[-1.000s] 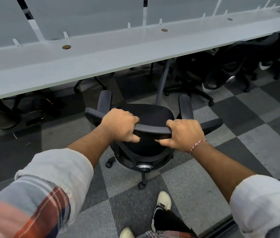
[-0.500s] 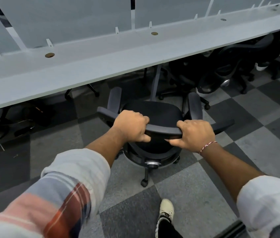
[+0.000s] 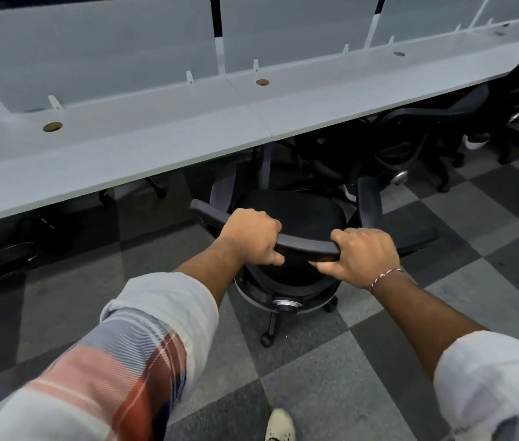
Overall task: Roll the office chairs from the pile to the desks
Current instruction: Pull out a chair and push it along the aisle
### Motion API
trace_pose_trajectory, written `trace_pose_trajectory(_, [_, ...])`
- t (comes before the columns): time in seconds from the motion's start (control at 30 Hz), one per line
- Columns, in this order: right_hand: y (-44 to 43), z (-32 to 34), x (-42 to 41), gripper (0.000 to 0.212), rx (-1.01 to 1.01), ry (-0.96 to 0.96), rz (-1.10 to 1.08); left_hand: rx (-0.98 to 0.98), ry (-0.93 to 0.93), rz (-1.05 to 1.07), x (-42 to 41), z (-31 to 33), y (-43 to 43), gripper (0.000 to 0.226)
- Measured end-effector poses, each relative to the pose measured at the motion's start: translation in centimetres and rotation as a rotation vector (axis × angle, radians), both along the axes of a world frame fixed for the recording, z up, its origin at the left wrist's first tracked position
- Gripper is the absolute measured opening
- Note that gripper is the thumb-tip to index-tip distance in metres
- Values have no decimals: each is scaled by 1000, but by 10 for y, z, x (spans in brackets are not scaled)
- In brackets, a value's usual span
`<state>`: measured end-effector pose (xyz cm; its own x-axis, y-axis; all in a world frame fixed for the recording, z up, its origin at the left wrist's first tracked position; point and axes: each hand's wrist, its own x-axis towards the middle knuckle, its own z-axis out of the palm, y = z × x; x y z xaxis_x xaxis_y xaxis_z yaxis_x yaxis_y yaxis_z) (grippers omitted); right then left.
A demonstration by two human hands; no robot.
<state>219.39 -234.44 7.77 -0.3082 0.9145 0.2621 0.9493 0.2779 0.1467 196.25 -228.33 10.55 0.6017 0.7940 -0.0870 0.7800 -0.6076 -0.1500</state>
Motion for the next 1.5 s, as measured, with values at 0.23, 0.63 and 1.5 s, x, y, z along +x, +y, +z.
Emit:
trace_pose_trajectory(0.23, [-2,-1,22,59,-54,-5,-4,-43,9,54,25,1,-6,39])
trace_pose_trajectory(0.63, [-61,16,-45,55,-207,-39,9,-100,64,132,-38,7,-79,39])
trace_pose_trajectory(1.5, [-155,3,-90,57,-4,-21,299,-21,-38,187,-104,10,-222,42])
